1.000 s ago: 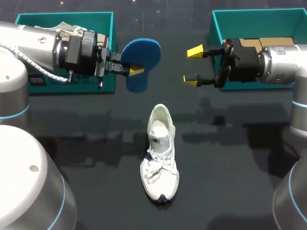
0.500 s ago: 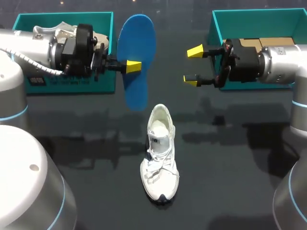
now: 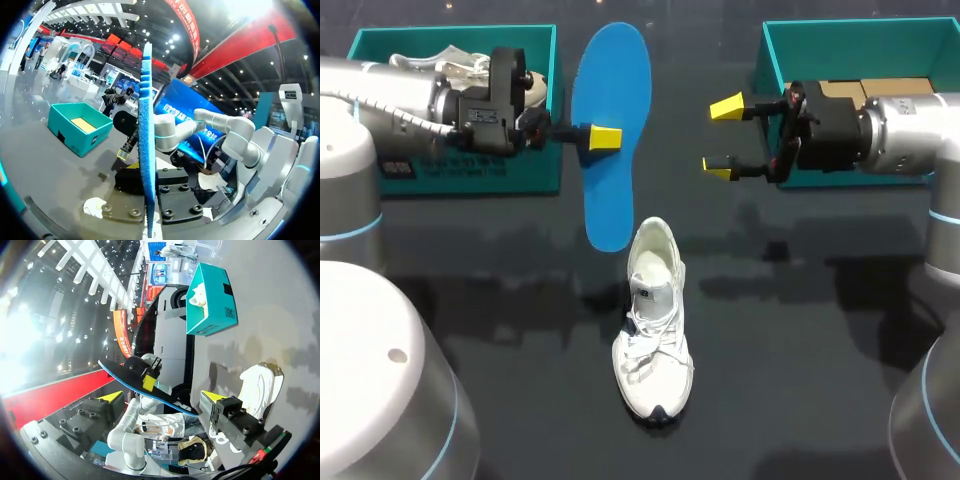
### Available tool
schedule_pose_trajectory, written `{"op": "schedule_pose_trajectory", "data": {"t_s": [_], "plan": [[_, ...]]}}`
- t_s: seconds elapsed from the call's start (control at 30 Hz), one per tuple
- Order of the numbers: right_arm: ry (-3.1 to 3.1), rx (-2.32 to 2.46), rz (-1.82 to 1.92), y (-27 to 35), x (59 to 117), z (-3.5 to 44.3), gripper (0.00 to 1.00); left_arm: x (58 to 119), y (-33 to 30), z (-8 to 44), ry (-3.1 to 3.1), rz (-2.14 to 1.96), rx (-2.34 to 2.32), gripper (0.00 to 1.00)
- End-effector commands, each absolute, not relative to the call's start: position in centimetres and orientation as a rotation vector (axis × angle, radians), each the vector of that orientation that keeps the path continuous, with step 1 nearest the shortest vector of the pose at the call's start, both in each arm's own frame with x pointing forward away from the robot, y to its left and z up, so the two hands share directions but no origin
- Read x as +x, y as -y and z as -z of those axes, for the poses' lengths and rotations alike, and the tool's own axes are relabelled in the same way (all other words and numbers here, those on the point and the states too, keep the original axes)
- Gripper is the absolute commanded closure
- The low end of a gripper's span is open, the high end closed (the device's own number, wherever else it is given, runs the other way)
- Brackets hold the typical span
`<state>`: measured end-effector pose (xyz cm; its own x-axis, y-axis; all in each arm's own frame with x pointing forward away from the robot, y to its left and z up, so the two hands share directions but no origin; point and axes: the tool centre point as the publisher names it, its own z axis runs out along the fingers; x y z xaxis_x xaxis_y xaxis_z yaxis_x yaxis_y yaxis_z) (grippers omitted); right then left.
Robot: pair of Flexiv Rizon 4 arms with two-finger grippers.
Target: Take the shoe out of the shoebox, open the shoe tongue, remove and reinsert the insole, then place the shoe into the shoebox
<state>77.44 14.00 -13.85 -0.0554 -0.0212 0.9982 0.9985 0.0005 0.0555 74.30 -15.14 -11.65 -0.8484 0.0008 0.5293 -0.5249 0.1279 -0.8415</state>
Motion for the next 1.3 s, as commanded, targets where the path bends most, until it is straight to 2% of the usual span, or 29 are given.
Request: {"op": "schedule_pose_trajectory", "data": {"t_s": [0.03, 0.27, 1.3], "plan": [[1.236, -1.169, 1.258, -14.0, 77.4, 13.8, 0.00, 75.1, 15.4, 12.0, 1.969, -1.713, 0.575, 1.00], [1.236, -1.169, 1.258, -14.0, 77.4, 13.8, 0.00, 75.8, 15.6, 12.8, 1.841, -1.569, 0.803, 1.00], [1.236, -1.169, 1.258, -14.0, 77.4, 13.8, 0.00, 78.1, 16.9, 18.4, 1.315, -1.259, 1.213, 1.00]]}}
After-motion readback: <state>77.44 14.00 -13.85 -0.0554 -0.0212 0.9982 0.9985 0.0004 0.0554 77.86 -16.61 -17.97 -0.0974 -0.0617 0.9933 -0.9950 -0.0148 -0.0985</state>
